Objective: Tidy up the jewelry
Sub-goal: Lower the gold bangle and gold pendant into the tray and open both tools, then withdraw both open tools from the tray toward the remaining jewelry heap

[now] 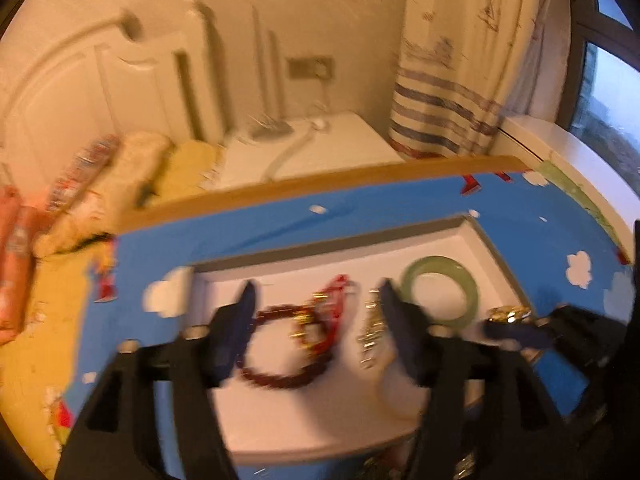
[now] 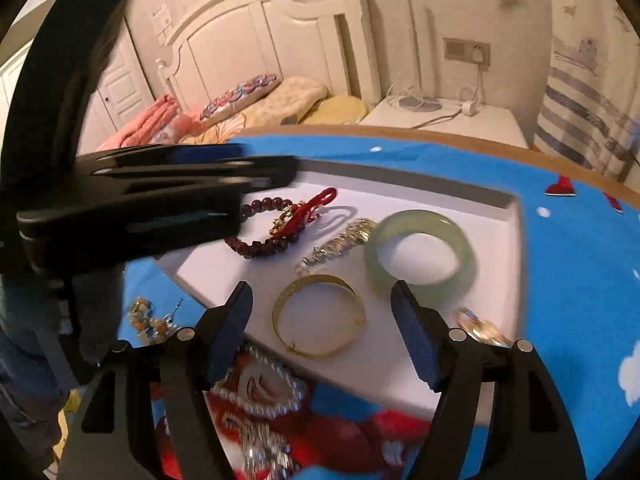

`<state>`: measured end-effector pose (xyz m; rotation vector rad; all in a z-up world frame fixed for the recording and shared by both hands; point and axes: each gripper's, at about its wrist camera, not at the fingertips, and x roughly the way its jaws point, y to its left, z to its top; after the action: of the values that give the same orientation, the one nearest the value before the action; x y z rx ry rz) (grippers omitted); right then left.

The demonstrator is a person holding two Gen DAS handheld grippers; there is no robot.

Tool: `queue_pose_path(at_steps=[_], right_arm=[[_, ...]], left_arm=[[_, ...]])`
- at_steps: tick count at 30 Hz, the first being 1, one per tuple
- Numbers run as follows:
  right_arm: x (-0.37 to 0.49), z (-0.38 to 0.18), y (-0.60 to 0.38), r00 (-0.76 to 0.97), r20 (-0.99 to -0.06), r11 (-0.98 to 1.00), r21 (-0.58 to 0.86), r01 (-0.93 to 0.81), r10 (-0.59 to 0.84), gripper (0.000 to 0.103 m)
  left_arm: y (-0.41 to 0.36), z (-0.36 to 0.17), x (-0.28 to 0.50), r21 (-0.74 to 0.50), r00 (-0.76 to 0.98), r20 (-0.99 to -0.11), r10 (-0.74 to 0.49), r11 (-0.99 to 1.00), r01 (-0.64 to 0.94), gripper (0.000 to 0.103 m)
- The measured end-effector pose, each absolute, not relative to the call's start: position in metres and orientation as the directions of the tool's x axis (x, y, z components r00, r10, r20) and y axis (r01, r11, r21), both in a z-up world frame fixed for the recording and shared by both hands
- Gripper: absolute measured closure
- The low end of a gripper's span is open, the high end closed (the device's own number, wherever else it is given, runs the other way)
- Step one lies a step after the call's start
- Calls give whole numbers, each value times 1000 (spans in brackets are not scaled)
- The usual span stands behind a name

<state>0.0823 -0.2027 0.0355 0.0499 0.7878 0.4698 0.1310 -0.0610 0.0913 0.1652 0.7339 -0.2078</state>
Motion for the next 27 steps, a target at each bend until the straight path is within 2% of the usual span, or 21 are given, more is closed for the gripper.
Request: queue_pose_path(at_steps=[5, 8, 13, 19, 21, 27], right_arm=[[54, 34, -228, 625, -665, 910, 239, -340, 408, 33], [36, 28, -238, 628, -666, 914, 253, -318, 403, 33], [10, 16, -241, 620, -680, 919, 244, -311, 390, 33], [-11, 14, -227, 628, -673, 910, 181, -372, 390, 33], [-13, 12, -221, 623, -684, 912, 163, -377, 380, 33], [-11, 6, -208, 573, -725, 896, 139, -422, 382, 34]], left_arm=[[-25, 98, 84, 133, 769, -639, -10, 983, 123, 13], [0, 91, 54, 103, 764, -644, 37, 994, 39, 9], [32, 63, 1, 56, 723, -685, 94, 996, -77, 8], [61, 29, -33, -21, 680, -729, 77, 991, -135, 6], [65, 16, -29, -50, 637, -770, 50, 989, -138, 6], [71, 12, -29, -106, 641, -767, -7, 988, -116, 6]])
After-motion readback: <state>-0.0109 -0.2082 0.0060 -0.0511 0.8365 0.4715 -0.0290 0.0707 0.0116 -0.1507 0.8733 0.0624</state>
